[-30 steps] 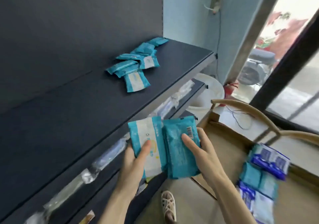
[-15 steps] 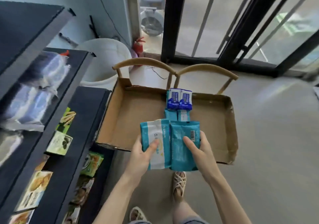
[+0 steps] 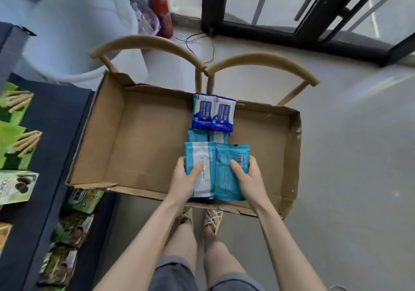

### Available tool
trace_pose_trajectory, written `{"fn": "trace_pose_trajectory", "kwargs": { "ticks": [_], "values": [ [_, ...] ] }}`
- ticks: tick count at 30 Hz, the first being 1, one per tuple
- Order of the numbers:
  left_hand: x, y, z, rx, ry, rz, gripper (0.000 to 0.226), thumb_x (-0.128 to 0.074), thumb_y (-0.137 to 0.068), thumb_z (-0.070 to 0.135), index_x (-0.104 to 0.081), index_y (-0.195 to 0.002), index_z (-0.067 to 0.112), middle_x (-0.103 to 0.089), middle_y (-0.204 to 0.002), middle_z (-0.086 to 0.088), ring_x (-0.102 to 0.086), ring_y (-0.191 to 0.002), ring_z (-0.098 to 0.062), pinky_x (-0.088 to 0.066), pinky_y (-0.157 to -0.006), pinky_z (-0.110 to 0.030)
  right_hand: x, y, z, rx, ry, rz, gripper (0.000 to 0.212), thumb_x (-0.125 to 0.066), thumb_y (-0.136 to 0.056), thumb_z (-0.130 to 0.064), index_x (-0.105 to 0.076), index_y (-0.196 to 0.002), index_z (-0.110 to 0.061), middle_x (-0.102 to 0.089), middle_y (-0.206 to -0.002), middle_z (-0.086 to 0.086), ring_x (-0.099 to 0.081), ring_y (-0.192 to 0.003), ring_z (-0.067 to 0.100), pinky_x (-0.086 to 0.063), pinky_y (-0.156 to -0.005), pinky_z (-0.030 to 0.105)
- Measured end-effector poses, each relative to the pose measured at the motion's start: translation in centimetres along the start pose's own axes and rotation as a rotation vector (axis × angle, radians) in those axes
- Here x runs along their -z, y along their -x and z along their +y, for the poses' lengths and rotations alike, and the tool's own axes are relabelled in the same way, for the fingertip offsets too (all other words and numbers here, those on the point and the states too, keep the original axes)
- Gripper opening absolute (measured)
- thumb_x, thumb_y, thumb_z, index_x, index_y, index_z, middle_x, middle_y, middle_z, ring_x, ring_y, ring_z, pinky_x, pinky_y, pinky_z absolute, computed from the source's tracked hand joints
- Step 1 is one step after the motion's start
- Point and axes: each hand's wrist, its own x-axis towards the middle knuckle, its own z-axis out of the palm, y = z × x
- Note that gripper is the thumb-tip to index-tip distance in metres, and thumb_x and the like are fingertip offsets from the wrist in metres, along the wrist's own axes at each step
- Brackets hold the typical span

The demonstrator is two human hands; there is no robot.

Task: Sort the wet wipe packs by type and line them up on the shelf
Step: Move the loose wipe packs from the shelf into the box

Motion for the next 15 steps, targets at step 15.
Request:
{"fn": "trace_pose_trajectory", "kwargs": {
  "ticks": [15],
  "values": [
    [-2.8, -22.1, -9.9, -0.009, -0.808, 0.188, 0.060, -0.046, -0.095, 0.042, -0.023, -0.148, 0.023, -0.028, -0.139, -0.004, -0.025, -0.127, -0.020, -0.021, -0.107, -0.040, -3.3, -21.4, 11.9, -0.086, 0.478, 0.187, 0.048, -0.059, -0.091, -0.027, -0.041, -0.134, -0.014, -0.037, -0.123, 0.004, -0.035, -0.111, 0.014, -0.031, -0.098, 0.022]
  ]
}}
